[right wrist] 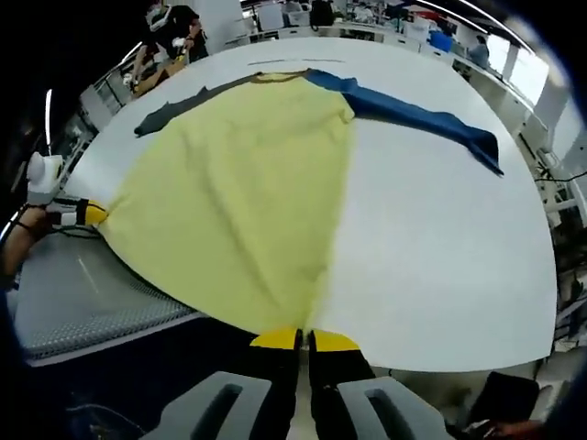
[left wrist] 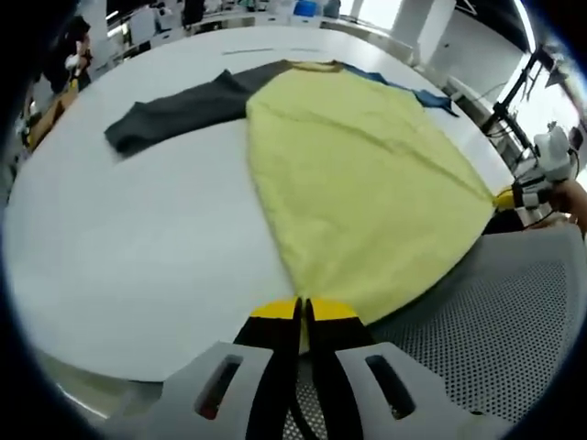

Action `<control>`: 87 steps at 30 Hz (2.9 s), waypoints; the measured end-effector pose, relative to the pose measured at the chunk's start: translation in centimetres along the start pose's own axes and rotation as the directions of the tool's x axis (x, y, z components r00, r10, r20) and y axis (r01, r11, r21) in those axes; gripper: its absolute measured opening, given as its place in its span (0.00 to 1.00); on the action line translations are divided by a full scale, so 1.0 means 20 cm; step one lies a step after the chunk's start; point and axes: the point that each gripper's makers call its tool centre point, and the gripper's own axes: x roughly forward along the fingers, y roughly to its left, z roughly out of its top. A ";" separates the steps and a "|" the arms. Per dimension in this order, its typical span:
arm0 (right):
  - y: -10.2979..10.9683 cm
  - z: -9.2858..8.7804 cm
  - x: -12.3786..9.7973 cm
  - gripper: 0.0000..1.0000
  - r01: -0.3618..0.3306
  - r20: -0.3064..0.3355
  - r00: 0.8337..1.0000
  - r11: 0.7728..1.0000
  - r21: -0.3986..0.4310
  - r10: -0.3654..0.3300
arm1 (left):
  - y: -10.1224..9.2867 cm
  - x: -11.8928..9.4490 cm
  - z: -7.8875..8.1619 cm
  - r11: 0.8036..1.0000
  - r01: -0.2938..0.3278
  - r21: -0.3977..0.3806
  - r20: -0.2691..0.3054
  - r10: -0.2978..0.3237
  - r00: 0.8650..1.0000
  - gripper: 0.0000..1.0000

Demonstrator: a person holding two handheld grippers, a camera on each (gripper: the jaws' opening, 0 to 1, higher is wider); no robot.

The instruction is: Fold the garment on the visible template until the final outline fits inside the template.

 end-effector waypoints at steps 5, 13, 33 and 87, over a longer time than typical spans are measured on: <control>-0.06 0.10 -0.03 0.24 0.022 0.111 0.994 1.000 0.013 -0.023 | -0.01 -0.02 0.10 0.996 0.052 -0.070 0.120 -0.043 0.992 0.05; -0.12 0.24 -0.08 0.44 -0.016 0.242 0.970 0.998 0.065 0.000 | 0.00 -0.06 0.23 0.998 0.052 -0.018 0.226 -0.046 0.973 0.30; -0.57 0.65 -0.14 0.73 -0.018 0.509 0.853 0.968 0.252 -0.117 | -0.09 -0.07 0.38 0.991 0.107 0.077 0.333 -0.127 0.934 0.73; -1.16 0.86 0.12 0.14 0.052 0.350 0.796 0.632 0.774 -0.494 | -0.16 -0.14 0.59 0.971 0.070 0.230 0.463 -0.172 0.870 0.95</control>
